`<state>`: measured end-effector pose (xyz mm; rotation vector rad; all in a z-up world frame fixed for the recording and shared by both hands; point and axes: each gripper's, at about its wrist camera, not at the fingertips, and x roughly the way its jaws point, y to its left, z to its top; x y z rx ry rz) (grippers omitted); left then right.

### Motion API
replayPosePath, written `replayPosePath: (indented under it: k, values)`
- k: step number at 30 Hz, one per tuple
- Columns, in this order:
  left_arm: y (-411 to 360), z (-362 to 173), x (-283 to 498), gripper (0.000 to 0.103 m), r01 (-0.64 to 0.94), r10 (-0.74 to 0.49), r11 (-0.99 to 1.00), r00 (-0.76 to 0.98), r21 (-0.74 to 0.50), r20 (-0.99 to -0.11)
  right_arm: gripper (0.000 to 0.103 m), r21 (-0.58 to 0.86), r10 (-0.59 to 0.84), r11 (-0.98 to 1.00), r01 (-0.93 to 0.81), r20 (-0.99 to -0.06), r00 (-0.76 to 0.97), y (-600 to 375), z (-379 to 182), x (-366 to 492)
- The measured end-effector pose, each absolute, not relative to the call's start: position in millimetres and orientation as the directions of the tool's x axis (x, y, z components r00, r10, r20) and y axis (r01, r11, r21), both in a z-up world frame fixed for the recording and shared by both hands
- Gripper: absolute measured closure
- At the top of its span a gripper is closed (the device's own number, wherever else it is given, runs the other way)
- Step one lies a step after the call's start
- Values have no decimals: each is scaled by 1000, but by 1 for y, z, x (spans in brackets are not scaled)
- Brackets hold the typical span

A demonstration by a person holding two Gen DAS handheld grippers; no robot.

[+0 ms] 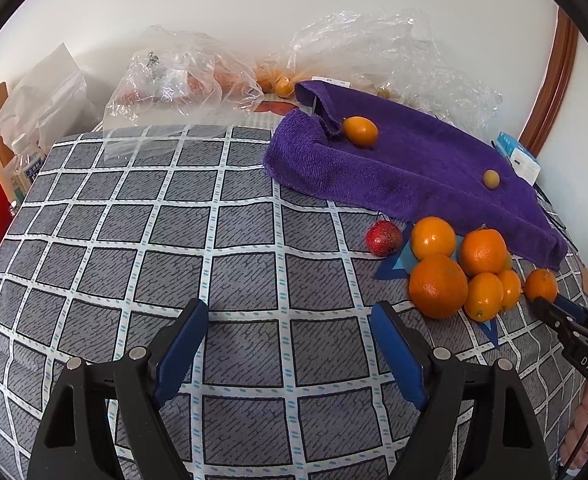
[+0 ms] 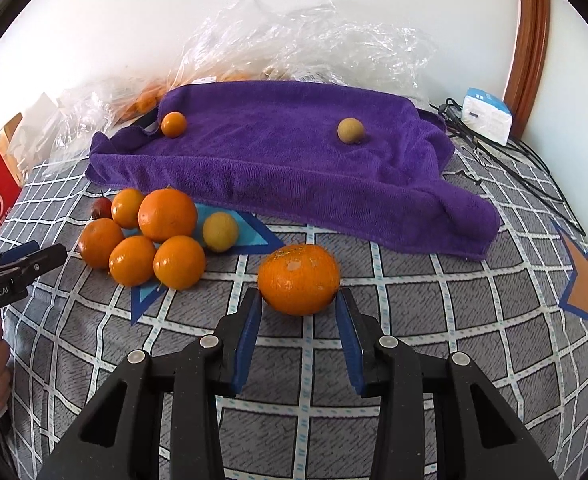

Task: Organize fruits
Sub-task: 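Grasp the large orange with the right tool while the left tool grasps the red fruit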

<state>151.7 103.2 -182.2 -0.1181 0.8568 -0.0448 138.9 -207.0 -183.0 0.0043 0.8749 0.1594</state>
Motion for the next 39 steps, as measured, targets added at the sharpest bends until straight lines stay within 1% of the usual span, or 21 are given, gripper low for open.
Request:
replayPosePath:
  k: [9,13,15,17,19,22,25,27,28,31,33,34,36,39]
  values:
    - [111,-181,149,21,-16,-125,983,670,-183,-731,65,99,164,985,-138,-772,614,-210,-188,138]
    - [109,-180,145,21,26,-173,977,679,-213,-713,65,99,165,985,-140,-768,619,-211,-189,136]
    - [108,-179,143,21,43,-188,975,681,-218,-708,61,104,169,985,-140,-773,612,-211,-189,138]
    - [105,-178,143,22,36,-176,978,668,-206,-723,52,103,166,985,-137,-774,611,-212,-188,141]
    - [99,-174,140,22,42,-170,981,656,-189,-735,50,113,171,985,-132,-767,618,-215,-187,145]
    - [90,-167,143,22,71,-186,980,656,-185,-731,50,143,196,980,-135,-762,618,-219,-188,152]
    - [84,-161,154,22,77,-212,974,638,-213,-740,61,152,207,978,-141,-755,622,-219,-188,156]
    - [82,-159,162,22,72,-227,969,631,-236,-742,61,153,212,977,-148,-752,625,-219,-188,157]
    - [80,-159,167,23,66,-227,969,630,-240,-743,61,155,217,976,-153,-750,625,-220,-187,156]
    - [76,-161,178,31,47,-202,974,627,-222,-752,61,149,214,977,-155,-747,630,-225,-187,154]
    - [75,-165,184,38,33,-188,976,630,-216,-754,61,140,204,979,-151,-746,634,-230,-186,152]
    - [75,-168,188,39,27,-188,975,625,-220,-758,61,139,200,980,-145,-747,634,-234,-186,151]
    - [74,-172,194,45,28,-209,970,606,-243,-767,61,140,197,980,-139,-749,633,-240,-187,150]
    - [69,-174,199,46,36,-209,971,603,-235,-770,61,142,187,982,-123,-752,632,-249,-186,148]
